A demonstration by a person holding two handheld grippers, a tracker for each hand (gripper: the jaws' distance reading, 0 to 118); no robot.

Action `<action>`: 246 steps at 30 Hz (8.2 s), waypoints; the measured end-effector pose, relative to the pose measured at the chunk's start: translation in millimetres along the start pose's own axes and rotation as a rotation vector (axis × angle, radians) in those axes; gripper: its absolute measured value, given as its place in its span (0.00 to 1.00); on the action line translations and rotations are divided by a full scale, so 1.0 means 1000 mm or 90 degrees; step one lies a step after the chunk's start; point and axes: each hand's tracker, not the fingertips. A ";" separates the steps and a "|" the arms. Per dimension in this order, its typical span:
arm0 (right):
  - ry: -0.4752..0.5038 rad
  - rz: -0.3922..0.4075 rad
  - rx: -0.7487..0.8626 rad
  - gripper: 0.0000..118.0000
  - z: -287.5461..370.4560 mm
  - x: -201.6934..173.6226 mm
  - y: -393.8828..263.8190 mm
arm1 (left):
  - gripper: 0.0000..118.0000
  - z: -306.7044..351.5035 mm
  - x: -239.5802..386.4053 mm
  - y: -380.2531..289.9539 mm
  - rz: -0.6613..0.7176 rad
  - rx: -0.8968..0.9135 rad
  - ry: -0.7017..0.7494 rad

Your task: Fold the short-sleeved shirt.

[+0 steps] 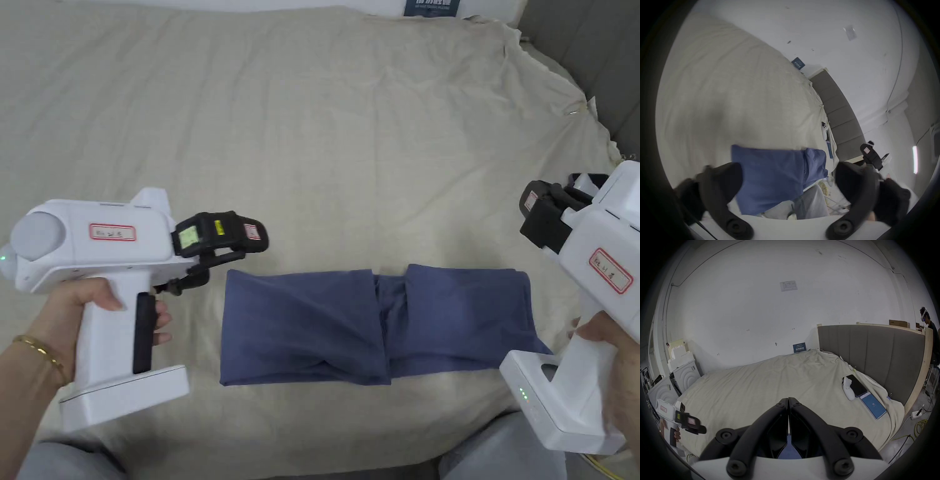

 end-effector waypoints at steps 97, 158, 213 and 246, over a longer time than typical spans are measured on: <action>0.000 -0.005 -0.050 0.00 -0.008 0.003 -0.010 | 0.31 -0.052 0.126 0.005 -0.234 0.081 0.245; 0.128 0.106 -0.258 0.00 -0.117 -0.252 -0.197 | 0.00 0.095 0.066 -0.064 -0.376 0.470 0.510; 0.211 0.059 -0.091 0.00 -0.071 -0.200 -0.063 | 0.17 -0.023 -0.045 0.047 0.010 -0.194 0.211; -0.038 0.049 0.082 0.00 -0.042 -0.113 0.049 | 0.83 0.278 -0.200 0.163 -0.181 0.071 1.104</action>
